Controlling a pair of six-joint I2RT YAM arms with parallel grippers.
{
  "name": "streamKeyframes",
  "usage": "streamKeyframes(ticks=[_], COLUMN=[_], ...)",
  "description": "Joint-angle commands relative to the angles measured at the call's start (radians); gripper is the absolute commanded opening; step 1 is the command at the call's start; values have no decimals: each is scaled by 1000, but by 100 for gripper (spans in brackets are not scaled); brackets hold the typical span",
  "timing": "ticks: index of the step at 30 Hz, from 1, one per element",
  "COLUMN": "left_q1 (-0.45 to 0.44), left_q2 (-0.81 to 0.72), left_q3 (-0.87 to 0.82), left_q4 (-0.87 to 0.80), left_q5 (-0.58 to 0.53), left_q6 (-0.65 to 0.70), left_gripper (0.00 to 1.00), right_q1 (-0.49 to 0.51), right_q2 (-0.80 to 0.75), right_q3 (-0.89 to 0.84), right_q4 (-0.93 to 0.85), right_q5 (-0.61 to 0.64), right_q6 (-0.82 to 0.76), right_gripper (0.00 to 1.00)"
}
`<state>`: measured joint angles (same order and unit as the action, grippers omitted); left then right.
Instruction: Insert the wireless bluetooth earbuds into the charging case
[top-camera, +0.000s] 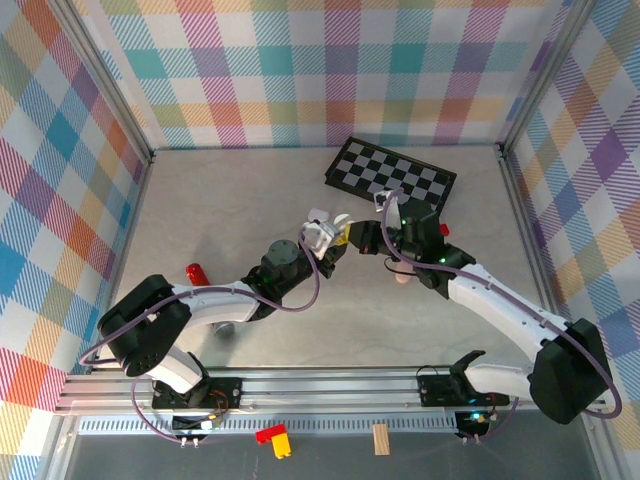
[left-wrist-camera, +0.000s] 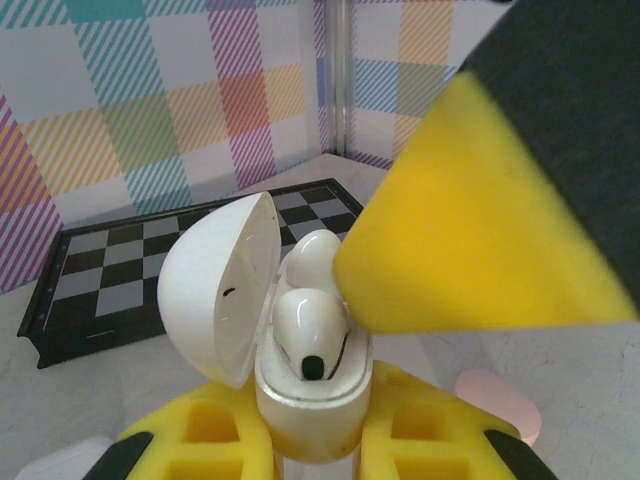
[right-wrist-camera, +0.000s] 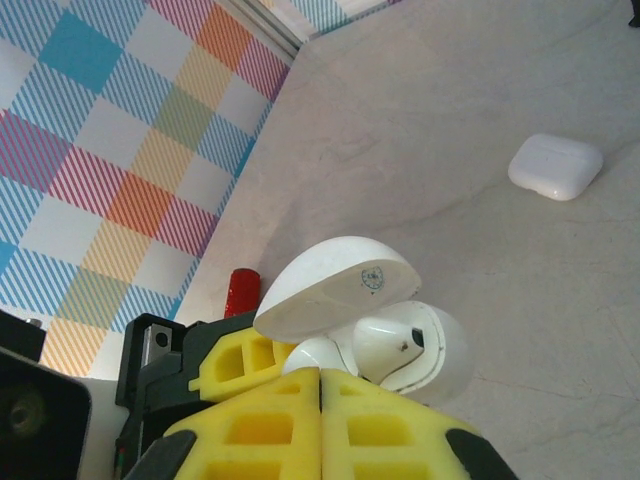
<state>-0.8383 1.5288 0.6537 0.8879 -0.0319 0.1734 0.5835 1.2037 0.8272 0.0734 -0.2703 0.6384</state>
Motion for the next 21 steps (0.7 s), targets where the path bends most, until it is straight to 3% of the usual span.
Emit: streamKeyframes(ticks=[1,5,9,13,21], left_q1=[-12,-13,2,13,13], left_q2=[-10,-7,-13,-21,-57], left_q3=[33,35,19,-7,-2], left_q4=[9,11,16,4,-89], left_q5=[20,24,29,107,247], left_q6=[8,6,-3,91,232], left_gripper=[0,0,0,0,0], right_q1=[2,3,2,-1,-8], right_q2=[14,15,-58,-127,-87], right_q3=[43,43,20,19,175], right_q4=[24,36,17,-38,-314], right_q5=[-56,-76,-10,64,189], right_q6=[-16,-15,-44,-63,-175], right_gripper=[7,16,25,36,63])
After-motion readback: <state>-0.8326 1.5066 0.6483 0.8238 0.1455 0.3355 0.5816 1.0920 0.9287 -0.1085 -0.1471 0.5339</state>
